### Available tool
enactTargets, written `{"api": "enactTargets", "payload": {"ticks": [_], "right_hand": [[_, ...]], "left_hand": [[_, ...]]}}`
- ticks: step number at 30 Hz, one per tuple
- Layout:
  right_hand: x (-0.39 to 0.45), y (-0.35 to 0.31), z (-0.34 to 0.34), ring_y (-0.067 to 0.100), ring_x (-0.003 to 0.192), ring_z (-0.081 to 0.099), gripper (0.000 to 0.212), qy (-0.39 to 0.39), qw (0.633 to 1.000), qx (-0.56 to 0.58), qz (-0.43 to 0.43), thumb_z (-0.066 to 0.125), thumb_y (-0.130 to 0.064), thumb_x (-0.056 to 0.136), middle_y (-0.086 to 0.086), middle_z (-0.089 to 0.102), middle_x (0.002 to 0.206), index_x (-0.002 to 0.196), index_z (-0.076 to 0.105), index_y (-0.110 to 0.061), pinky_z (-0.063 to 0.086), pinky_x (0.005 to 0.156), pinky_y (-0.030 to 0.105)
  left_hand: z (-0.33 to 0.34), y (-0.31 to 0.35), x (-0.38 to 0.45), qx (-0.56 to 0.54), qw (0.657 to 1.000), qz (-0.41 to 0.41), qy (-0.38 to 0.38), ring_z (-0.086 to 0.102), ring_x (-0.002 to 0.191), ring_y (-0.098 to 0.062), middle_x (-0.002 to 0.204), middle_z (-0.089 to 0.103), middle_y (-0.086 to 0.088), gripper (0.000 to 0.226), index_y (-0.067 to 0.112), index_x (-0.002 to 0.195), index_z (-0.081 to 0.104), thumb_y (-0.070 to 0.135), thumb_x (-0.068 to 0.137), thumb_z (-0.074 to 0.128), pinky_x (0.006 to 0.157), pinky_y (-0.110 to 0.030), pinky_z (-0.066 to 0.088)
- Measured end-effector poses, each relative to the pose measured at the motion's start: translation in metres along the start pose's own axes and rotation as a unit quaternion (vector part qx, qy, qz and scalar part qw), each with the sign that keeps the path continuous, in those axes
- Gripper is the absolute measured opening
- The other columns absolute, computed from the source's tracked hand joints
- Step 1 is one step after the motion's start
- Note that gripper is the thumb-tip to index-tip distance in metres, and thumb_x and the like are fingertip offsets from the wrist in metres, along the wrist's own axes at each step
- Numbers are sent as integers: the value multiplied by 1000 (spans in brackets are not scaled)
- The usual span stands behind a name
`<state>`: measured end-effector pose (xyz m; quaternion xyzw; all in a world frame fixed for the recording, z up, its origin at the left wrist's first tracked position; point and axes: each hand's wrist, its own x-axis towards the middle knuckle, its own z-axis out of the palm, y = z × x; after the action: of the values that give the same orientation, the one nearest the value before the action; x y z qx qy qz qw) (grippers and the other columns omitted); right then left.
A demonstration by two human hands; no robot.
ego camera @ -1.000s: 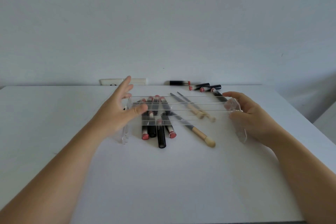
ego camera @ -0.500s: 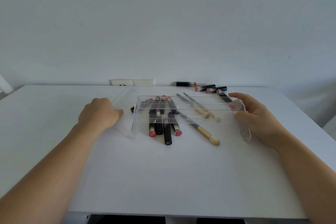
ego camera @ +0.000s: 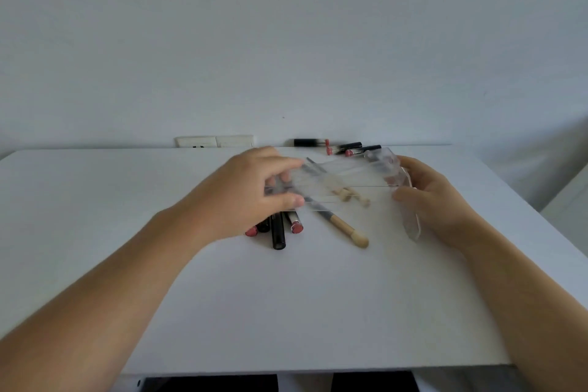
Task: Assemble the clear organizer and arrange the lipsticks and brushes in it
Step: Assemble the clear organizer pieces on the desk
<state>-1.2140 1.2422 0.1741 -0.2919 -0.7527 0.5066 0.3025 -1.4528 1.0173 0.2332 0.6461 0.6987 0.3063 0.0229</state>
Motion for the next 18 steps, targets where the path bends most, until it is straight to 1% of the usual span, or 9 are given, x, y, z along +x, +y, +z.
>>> {"api": "enactTargets", "payload": {"ticks": [2,4,6,8,10,12,14,16,18], "right_hand": [[-1,0,0,11,85,63,56,-8,1000,5,-5,64,-8,77,-12,73,101,115,68,-48,52,74,22],[0,0,0,11,87,65,52,-7,1000,4,0,64,-13,80,-11,73,103,116,67,-51,53,79,26],[1,-1,-1,8,94,65,48,-7,1000,4,11,61,-19,82,-11,73,108,117,67,-51,48,88,29],[0,-4,-3,2,106,64,43,-19,1000,1,23,60,-26,84,-13,73,113,119,66,-50,43,95,29],[-2,-9,-3,2,113,62,42,-30,999,2,30,57,-30,83,-15,72,117,120,66,-49,42,99,32],[-6,-16,0,-4,112,60,43,-28,999,5,27,55,-35,78,-20,70,119,116,68,-50,42,97,30],[-9,-22,2,-10,106,60,43,-26,999,10,25,56,-40,73,-23,69,118,112,69,-52,42,92,25],[-12,-24,3,-9,100,62,44,-28,999,11,27,56,-45,68,-22,70,116,110,69,-53,44,89,27],[-14,-25,2,-11,97,62,43,-27,999,5,26,55,-45,68,-21,71,114,109,69,-54,43,87,25]], "left_hand": [[13,4,-2,-3,1000,11,-11,53,96,3,102,61,24,53,38,127,65,51,77,75,83,-24,47],[22,2,-5,8,1000,23,-3,53,95,4,101,63,21,47,37,121,68,47,76,80,85,-29,49],[27,0,-7,20,999,25,6,52,95,2,101,63,19,44,34,118,70,42,77,84,87,-33,49],[31,1,-7,38,999,33,6,53,98,-2,103,63,18,45,30,119,71,41,77,84,89,-35,49],[34,5,-4,54,997,47,9,52,100,-5,104,62,17,46,27,121,71,42,79,82,89,-34,48],[38,10,0,57,997,57,10,50,100,-6,102,57,19,47,27,122,71,43,80,81,89,-33,46],[43,15,2,55,996,66,0,51,102,-8,103,55,19,48,28,124,70,44,80,80,90,-32,45],[47,17,3,63,995,73,-7,52,104,-10,105,57,17,49,29,125,69,45,80,80,90,-33,46],[48,17,3,67,995,76,-3,53,104,-11,106,59,15,49,28,125,69,45,80,80,90,-35,47]]}}
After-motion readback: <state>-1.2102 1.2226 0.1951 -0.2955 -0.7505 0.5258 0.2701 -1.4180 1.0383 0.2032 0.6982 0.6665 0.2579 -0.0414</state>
